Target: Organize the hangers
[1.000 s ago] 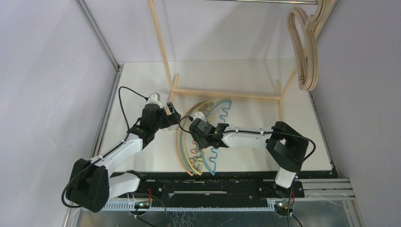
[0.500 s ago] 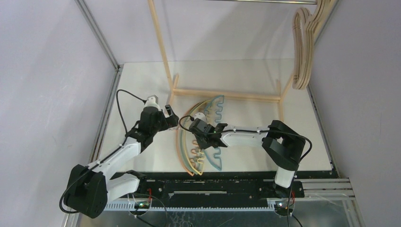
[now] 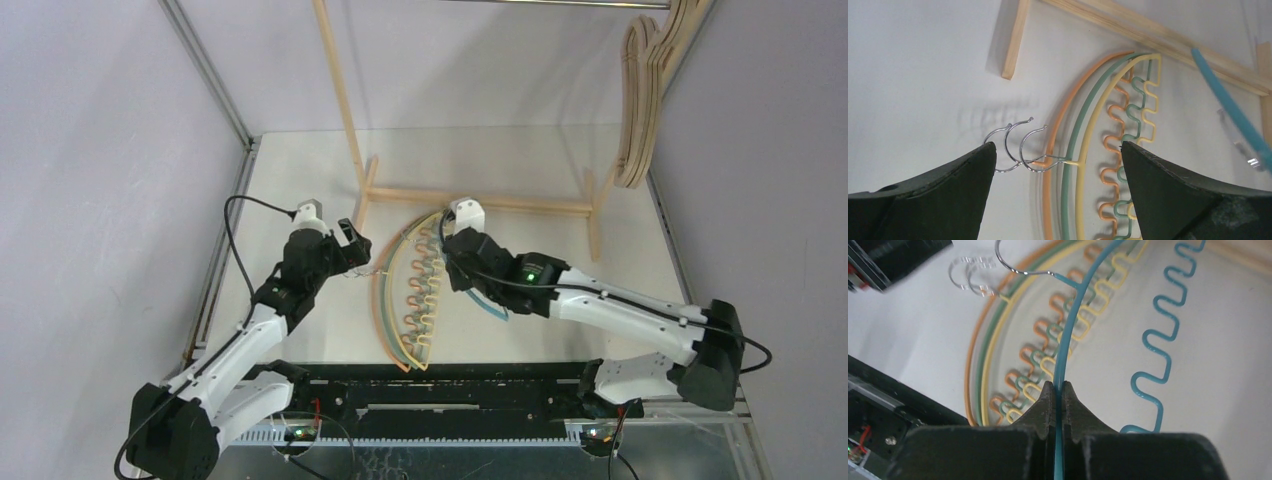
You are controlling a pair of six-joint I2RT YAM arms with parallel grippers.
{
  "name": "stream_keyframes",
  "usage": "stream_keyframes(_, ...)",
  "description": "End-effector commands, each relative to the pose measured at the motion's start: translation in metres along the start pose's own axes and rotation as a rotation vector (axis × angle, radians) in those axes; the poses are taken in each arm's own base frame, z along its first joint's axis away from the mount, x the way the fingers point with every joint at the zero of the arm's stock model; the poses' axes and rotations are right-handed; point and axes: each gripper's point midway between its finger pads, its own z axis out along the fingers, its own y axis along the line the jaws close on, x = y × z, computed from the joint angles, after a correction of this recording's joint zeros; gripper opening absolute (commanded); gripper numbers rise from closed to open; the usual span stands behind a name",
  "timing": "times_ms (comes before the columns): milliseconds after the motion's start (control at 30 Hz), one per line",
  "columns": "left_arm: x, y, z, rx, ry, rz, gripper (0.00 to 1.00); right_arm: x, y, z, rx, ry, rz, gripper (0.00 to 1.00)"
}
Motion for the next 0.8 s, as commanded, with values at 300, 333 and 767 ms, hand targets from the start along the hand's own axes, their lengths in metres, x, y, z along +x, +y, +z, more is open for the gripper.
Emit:
stream_keyframes(300,-0.001,0.003,-0.009,0.002,-0.028,-0.004,1.0,-0.21,-0.04,-0.078,-0.044,-0.578,0.243,0.0)
stream_keyframes(333,-0.001,0.003,-0.01,0.002,-0.028,-0.003,1.0,-0.219,-0.043,-0.08,-0.059,-0.598,0.267,0.0)
stream_keyframes(767,0.003,0.0,-0.006,0.023,-0.018,-0.011,1.0,-0.307,-0.027,-0.127,-0.231,-0.92,0.333,0.0)
